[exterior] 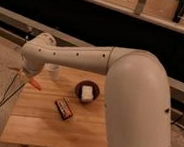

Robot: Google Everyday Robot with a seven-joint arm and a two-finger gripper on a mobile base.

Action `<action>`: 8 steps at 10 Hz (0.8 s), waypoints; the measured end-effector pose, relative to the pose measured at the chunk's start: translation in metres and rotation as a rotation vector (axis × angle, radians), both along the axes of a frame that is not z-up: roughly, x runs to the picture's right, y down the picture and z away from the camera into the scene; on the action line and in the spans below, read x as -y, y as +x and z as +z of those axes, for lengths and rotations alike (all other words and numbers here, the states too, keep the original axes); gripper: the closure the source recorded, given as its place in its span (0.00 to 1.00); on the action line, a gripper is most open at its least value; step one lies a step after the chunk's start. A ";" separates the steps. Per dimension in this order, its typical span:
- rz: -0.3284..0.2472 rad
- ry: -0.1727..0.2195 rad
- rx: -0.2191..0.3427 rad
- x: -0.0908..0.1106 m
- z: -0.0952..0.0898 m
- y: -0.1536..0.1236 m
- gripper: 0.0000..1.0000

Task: Place the pepper in the ceramic cup

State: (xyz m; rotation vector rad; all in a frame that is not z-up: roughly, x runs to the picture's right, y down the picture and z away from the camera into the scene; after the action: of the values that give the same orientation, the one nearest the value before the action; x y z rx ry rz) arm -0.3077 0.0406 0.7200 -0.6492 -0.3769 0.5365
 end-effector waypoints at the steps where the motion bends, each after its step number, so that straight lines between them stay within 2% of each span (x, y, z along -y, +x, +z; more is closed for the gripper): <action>1: 0.008 -0.001 0.029 0.001 -0.003 0.001 1.00; 8: 0.122 -0.046 0.253 0.002 -0.015 0.009 1.00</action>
State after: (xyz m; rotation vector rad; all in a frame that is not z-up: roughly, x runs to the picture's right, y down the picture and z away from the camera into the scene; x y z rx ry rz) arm -0.2989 0.0382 0.7046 -0.7444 -0.6471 0.5815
